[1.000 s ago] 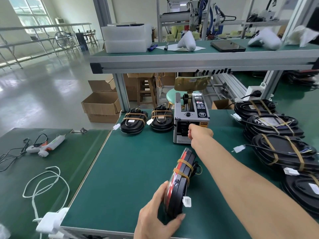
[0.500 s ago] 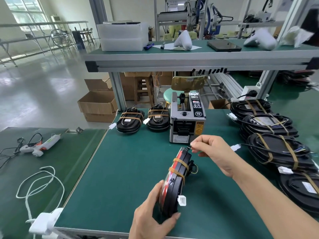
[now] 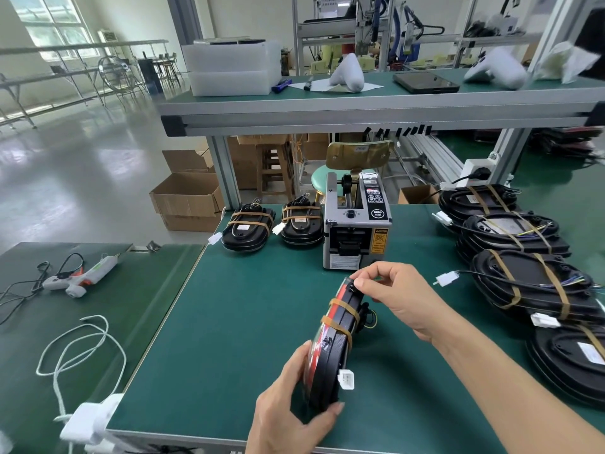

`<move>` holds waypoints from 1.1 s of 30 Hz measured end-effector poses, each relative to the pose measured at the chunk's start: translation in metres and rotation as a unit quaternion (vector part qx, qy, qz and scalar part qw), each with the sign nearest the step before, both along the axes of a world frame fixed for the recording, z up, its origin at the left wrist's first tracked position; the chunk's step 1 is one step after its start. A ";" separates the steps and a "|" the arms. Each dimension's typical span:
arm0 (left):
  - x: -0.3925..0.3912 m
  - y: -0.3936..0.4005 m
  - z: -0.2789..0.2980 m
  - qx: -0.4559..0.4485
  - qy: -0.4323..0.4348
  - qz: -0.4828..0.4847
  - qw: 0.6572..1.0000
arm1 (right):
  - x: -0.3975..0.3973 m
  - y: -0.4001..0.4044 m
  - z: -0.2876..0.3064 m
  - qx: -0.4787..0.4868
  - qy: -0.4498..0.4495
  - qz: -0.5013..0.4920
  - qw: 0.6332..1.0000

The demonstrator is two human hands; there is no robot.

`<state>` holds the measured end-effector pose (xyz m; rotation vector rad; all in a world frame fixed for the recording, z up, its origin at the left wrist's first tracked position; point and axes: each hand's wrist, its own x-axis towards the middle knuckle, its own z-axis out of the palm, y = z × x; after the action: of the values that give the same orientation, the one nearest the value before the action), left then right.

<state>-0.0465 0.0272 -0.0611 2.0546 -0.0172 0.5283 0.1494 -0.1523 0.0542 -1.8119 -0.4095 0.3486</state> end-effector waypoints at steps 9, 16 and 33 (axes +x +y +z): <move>0.000 0.000 -0.001 -0.001 0.000 0.002 1.000 | -0.001 0.002 0.000 -0.005 0.001 -0.002 1.000; 0.000 0.000 -0.001 0.001 -0.001 0.003 1.000 | -0.001 0.003 0.000 -0.001 -0.007 -0.003 1.000; 0.001 0.000 0.000 0.002 -0.001 0.000 1.000 | -0.006 0.005 -0.002 -0.043 -0.064 -0.028 0.997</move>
<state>-0.0456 0.0277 -0.0614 2.0579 -0.0201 0.5301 0.1432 -0.1470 0.0526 -1.9327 -0.4386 0.2143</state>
